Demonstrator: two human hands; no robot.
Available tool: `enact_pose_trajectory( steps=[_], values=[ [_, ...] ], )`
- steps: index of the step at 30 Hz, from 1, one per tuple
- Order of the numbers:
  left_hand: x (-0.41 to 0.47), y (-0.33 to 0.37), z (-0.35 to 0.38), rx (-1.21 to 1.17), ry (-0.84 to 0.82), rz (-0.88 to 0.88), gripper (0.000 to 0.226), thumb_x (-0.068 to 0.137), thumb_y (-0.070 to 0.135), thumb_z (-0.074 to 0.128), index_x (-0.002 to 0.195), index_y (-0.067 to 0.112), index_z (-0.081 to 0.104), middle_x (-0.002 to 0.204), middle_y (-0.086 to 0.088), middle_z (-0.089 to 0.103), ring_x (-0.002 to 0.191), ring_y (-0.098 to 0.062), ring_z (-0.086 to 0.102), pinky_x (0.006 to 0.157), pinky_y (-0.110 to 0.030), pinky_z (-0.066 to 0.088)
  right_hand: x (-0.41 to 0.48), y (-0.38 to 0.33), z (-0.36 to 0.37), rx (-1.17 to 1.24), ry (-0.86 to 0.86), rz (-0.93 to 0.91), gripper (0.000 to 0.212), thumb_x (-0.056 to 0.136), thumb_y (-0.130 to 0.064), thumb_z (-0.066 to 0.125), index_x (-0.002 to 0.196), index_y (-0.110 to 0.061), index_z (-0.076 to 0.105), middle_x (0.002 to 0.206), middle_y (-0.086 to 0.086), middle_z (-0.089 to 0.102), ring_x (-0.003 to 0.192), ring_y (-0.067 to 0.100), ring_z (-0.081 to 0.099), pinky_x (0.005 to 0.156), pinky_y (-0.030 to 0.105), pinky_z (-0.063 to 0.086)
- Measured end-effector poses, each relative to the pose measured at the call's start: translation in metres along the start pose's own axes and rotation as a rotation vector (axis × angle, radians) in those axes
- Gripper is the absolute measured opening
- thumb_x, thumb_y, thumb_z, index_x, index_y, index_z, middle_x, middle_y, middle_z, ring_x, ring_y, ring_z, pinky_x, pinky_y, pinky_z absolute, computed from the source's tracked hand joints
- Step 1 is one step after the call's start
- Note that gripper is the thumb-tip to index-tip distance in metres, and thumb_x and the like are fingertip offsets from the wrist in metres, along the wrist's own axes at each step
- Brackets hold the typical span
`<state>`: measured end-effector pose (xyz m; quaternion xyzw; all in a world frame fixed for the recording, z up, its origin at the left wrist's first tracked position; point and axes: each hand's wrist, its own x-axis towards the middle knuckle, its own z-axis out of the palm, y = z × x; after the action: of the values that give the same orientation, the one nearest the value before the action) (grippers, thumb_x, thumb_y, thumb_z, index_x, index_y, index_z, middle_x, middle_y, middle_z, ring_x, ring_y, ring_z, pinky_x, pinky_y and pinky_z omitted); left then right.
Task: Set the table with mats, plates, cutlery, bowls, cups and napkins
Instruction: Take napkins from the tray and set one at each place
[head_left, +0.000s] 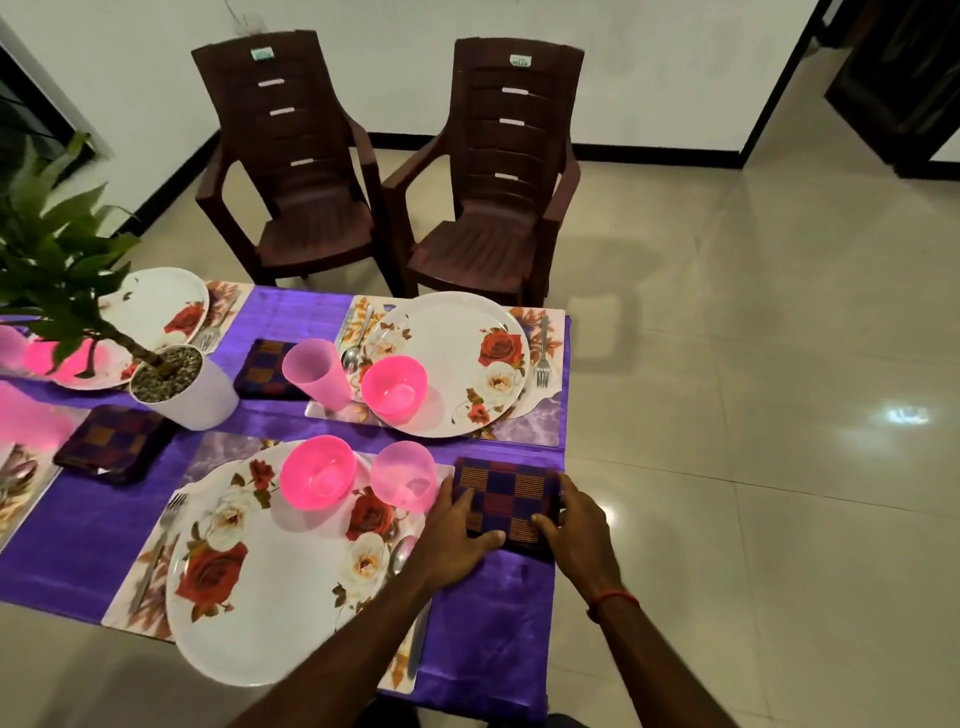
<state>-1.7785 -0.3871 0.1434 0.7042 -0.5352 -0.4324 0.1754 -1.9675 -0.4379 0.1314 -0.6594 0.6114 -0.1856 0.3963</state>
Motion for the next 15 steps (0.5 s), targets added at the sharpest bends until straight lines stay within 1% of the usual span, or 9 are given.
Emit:
enact_pose_trajectory(
  steps=[2, 5, 8, 10, 12, 14, 15],
  values=[
    [0.002, -0.002, -0.003, -0.012, 0.000, -0.005, 0.093, 0.073, 0.070, 0.062, 0.153, 0.029, 0.040, 0.157, 0.012, 0.022, 0.141, -0.017, 0.040, 0.115, -0.042, 0.042, 0.001, 0.000, 0.002, 0.010, 0.000, -0.014, 0.058, 0.087, -0.017, 0.075, 0.139, -0.019, 0.050, 0.120, 0.002, 0.066, 0.105, 0.018, 0.063, 0.093, 0.033, 0.056],
    [0.004, -0.001, -0.005, -0.017, -0.009, -0.014, 0.098, 0.072, 0.071, 0.061, 0.155, 0.027, 0.036, 0.158, 0.011, 0.020, 0.142, -0.016, 0.036, 0.117, -0.040, 0.040, 0.003, 0.004, 0.005, 0.021, 0.008, -0.017, 0.058, 0.087, -0.019, 0.076, 0.139, -0.020, 0.050, 0.118, 0.003, 0.067, 0.102, 0.017, 0.064, 0.091, 0.038, 0.058],
    [0.004, 0.002, -0.005, -0.018, -0.030, -0.024, 0.093, 0.075, 0.064, 0.065, 0.156, 0.026, 0.037, 0.158, 0.013, 0.018, 0.144, -0.017, 0.034, 0.118, -0.040, 0.038, 0.003, 0.007, 0.007, 0.010, 0.014, -0.003, 0.060, 0.087, -0.023, 0.075, 0.141, -0.021, 0.048, 0.118, 0.005, 0.065, 0.102, 0.018, 0.063, 0.090, 0.038, 0.058],
    [0.004, 0.001, -0.005, -0.002, -0.024, -0.013, 0.095, 0.075, 0.066, 0.065, 0.156, 0.026, 0.035, 0.159, 0.013, 0.016, 0.145, -0.019, 0.033, 0.119, -0.042, 0.038, 0.001, 0.007, 0.007, -0.019, 0.014, 0.009, 0.063, 0.089, -0.024, 0.074, 0.144, -0.019, 0.045, 0.124, 0.006, 0.059, 0.107, 0.019, 0.060, 0.093, 0.034, 0.056],
    [0.003, -0.002, -0.003, 0.012, -0.010, -0.011, 0.098, 0.073, 0.069, 0.065, 0.156, 0.031, 0.032, 0.161, 0.013, 0.016, 0.146, -0.020, 0.033, 0.117, -0.044, 0.040, -0.002, 0.007, 0.008, -0.069, 0.038, -0.005, 0.069, 0.090, -0.027, 0.073, 0.149, -0.018, 0.040, 0.132, 0.008, 0.051, 0.117, 0.020, 0.055, 0.095, 0.032, 0.053],
    [0.002, -0.007, 0.000, 0.045, 0.011, -0.009, 0.098, 0.073, 0.072, 0.066, 0.156, 0.036, 0.029, 0.163, 0.013, 0.014, 0.148, -0.022, 0.031, 0.114, -0.047, 0.043, -0.007, 0.006, 0.009, -0.156, 0.089, -0.070, 0.070, 0.088, -0.028, 0.074, 0.149, -0.019, 0.040, 0.137, 0.008, 0.047, 0.123, 0.022, 0.049, 0.098, 0.036, 0.052],
    [0.001, -0.009, 0.002, 0.075, 0.020, -0.003, 0.099, 0.073, 0.074, 0.065, 0.157, 0.037, 0.027, 0.165, 0.012, 0.011, 0.150, -0.024, 0.028, 0.115, -0.048, 0.042, -0.009, 0.006, 0.010, -0.200, 0.113, -0.109, 0.070, 0.087, -0.028, 0.075, 0.147, -0.020, 0.042, 0.138, 0.008, 0.047, 0.125, 0.024, 0.047, 0.100, 0.039, 0.050]
  ],
)
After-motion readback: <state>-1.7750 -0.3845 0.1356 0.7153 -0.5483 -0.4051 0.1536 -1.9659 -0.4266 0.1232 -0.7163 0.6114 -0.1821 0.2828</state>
